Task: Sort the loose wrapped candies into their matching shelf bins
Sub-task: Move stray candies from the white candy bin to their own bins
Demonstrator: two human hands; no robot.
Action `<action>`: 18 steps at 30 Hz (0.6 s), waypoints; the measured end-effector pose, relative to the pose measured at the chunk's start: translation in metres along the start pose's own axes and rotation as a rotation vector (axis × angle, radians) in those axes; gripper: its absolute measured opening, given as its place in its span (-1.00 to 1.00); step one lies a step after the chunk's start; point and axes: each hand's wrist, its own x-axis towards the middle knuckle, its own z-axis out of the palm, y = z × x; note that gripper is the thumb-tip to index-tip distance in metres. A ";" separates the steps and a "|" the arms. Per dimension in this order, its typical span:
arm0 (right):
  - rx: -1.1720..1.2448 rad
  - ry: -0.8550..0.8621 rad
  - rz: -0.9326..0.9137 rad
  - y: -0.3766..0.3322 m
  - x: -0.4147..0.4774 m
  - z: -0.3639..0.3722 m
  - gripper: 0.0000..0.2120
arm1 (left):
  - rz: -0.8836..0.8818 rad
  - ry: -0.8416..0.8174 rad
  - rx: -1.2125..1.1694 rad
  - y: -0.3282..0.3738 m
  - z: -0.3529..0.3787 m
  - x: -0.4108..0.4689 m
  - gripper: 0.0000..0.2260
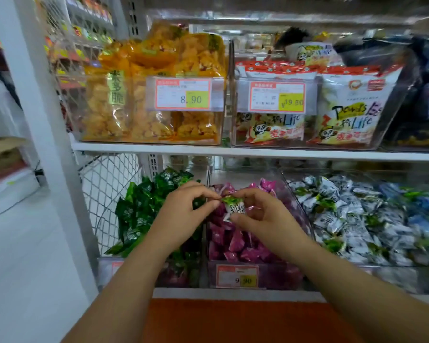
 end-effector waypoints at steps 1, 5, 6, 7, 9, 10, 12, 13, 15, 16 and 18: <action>-0.058 0.049 0.010 0.004 -0.006 -0.009 -0.70 | -0.015 -0.042 0.026 -0.001 0.004 0.000 -0.90; -0.284 0.337 0.070 0.029 -0.022 -0.055 -0.73 | -0.063 -0.150 0.196 -0.018 0.019 -0.002 -0.73; -0.326 0.412 0.082 0.035 -0.025 -0.067 -0.72 | -0.061 -0.158 0.211 -0.021 0.021 -0.003 -0.73; -0.363 0.474 0.098 0.041 -0.025 -0.077 -0.70 | -0.059 -0.162 0.212 -0.023 0.023 -0.004 -0.74; -0.435 0.532 0.164 0.053 -0.023 -0.097 -0.65 | -0.052 -0.165 0.200 -0.025 0.024 -0.004 -0.76; -0.510 0.519 0.212 0.060 -0.022 -0.105 -0.63 | -0.048 -0.164 0.198 -0.025 0.024 -0.004 -0.76; -0.717 0.392 0.292 0.071 -0.018 -0.117 -0.60 | -0.035 -0.163 0.195 -0.026 0.024 -0.004 -0.76; -0.782 0.317 0.303 0.074 -0.017 -0.119 -0.59 | -0.033 -0.162 0.191 -0.027 0.024 -0.004 -0.76; -0.893 0.175 0.303 0.077 -0.016 -0.119 -0.60 | -0.032 -0.163 0.183 -0.028 0.023 -0.004 -0.76; -0.987 0.093 0.302 0.078 -0.016 -0.116 -0.62 | -0.030 -0.163 0.184 -0.028 0.024 -0.004 -0.76; -1.119 -0.071 0.326 0.079 -0.014 -0.109 -0.64 | -0.025 -0.166 0.189 -0.028 0.023 -0.005 -0.75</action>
